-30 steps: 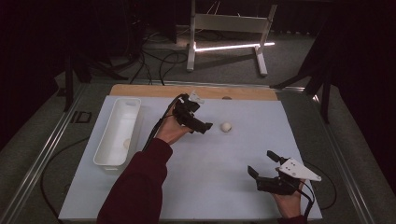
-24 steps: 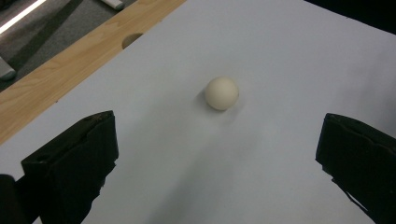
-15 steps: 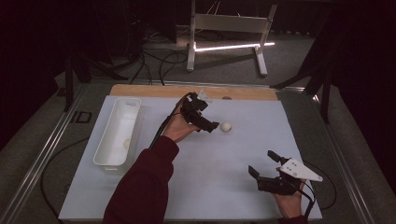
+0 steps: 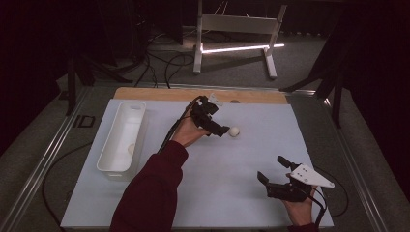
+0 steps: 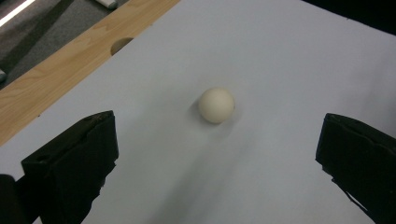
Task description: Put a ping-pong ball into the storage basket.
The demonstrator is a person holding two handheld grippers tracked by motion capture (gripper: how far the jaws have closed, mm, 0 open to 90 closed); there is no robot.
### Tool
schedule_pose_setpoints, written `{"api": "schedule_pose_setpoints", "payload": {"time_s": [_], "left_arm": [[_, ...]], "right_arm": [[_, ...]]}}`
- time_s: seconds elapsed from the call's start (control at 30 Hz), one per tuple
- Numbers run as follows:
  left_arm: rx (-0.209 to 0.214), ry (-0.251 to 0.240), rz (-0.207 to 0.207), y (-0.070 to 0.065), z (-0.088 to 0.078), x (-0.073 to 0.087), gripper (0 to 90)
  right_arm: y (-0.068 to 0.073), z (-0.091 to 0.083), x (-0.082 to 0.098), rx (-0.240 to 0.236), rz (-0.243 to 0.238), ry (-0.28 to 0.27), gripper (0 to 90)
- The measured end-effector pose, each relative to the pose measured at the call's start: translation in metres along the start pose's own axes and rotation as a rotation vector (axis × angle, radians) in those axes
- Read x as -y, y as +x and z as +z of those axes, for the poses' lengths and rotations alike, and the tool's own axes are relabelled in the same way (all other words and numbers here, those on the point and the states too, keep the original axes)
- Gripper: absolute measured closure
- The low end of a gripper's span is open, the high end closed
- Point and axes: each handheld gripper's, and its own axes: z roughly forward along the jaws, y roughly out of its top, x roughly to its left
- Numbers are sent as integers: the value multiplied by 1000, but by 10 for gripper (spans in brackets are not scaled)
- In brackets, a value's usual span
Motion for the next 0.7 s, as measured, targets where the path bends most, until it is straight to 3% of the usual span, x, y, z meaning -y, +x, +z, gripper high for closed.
{"api": "schedule_pose_setpoints", "payload": {"time_s": [0.37,0.7], "left_arm": [[5,4,27,-8,9,-14,0],[10,15,13,-9,21,-16,0]], "right_arm": [[0,0,-1,-4,6,-8,72],[-1,-2,-1,-5,8,-15,72]]}}
